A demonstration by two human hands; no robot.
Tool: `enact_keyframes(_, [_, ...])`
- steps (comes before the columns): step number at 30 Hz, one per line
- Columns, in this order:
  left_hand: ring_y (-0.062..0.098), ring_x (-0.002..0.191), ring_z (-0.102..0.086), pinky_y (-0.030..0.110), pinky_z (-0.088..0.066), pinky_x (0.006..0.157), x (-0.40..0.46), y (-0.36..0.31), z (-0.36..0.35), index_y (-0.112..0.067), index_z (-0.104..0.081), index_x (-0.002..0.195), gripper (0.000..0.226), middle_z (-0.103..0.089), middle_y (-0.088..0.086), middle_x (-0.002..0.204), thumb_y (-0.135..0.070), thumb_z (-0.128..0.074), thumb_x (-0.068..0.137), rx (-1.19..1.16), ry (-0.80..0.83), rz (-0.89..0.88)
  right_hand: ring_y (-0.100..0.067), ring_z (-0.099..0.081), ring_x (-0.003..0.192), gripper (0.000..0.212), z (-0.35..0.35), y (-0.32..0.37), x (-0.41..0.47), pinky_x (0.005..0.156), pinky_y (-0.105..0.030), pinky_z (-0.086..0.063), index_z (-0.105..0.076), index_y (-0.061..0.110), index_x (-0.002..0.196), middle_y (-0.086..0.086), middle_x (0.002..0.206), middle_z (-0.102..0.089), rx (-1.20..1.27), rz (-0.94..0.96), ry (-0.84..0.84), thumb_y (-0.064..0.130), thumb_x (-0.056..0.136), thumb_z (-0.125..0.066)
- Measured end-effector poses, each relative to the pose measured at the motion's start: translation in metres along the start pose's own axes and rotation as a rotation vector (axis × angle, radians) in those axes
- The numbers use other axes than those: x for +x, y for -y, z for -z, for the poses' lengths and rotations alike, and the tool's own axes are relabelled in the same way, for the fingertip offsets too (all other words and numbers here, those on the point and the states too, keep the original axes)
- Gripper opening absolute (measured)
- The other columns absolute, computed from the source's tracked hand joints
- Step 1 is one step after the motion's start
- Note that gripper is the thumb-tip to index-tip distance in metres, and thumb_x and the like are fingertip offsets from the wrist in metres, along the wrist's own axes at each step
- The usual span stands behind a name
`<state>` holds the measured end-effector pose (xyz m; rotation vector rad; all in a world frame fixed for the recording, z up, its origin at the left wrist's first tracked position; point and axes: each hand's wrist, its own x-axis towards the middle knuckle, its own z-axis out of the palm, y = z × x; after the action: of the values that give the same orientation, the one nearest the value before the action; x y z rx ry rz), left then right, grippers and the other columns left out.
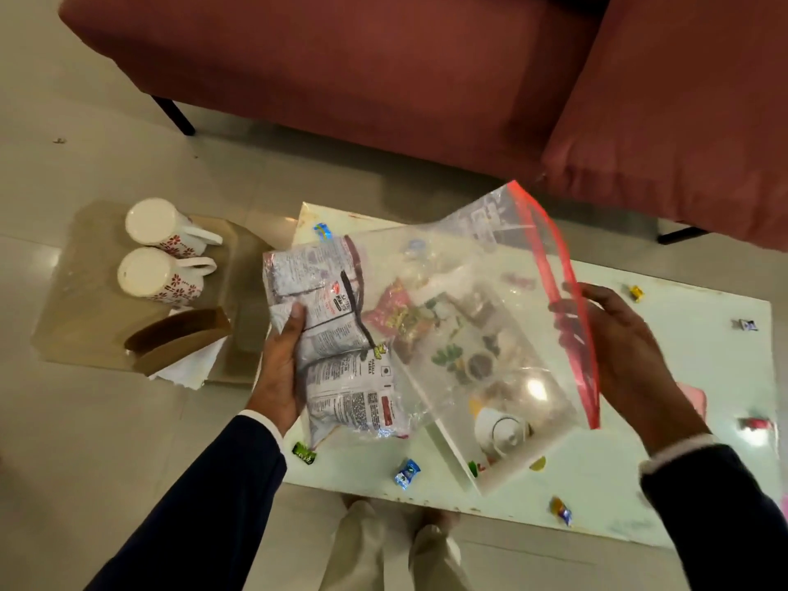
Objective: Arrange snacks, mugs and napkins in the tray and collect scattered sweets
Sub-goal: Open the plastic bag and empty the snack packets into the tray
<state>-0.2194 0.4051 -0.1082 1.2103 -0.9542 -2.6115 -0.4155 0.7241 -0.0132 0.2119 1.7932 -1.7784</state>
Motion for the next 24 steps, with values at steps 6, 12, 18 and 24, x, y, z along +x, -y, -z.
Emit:
enact_keyframes(6, [0.04,0.124,-0.063,0.058,-0.053,0.101,-0.008,0.032,-0.013,-0.018,-0.058,0.143,0.073,-0.064,0.018,0.139,-0.054,-0.077,0.083,0.102,-0.028,0.031,-0.019,-0.071,0.093,0.043,0.036,0.006,-0.028,0.077,-0.025,-0.058,-0.063,0.019,0.131,-0.009,0.121,-0.07,-0.091,0.046,0.062,0.006,0.09,-0.064])
enact_keyframes(12, [0.033,0.114,-0.071,0.046,-0.061,0.086,-0.015,0.049,-0.02,-0.014,-0.059,0.141,0.064,-0.068,0.017,0.134,-0.046,-0.073,0.088,0.102,-0.025,0.072,-0.019,-0.075,0.083,0.052,0.037,0.003,-0.043,0.063,-0.024,-0.061,-0.053,0.009,0.142,-0.016,0.126,-0.069,0.451,-0.214,0.197,0.026,0.093,-0.052])
enact_keyframes(18, [0.03,0.112,-0.072,0.043,-0.062,0.083,-0.022,0.053,-0.037,-0.017,-0.063,0.138,0.065,-0.071,0.014,0.13,-0.052,-0.074,0.084,0.119,-0.007,0.133,-0.017,-0.059,0.067,0.042,0.015,-0.011,-0.063,0.056,-0.025,-0.053,-0.046,0.002,0.144,-0.029,0.121,-0.061,0.112,-0.292,0.573,0.0,0.102,-0.046])
enact_keyframes(24, [0.03,0.117,-0.07,0.042,-0.061,0.086,-0.027,0.06,-0.053,-0.019,-0.067,0.135,0.063,-0.07,0.013,0.131,-0.061,-0.061,0.089,0.12,0.054,0.254,-0.027,-0.05,0.137,0.086,-0.034,-0.006,-0.06,0.11,-0.049,-0.044,-0.035,0.028,0.153,-0.003,0.154,-0.046,-0.118,-0.083,0.672,0.041,0.081,-0.079])
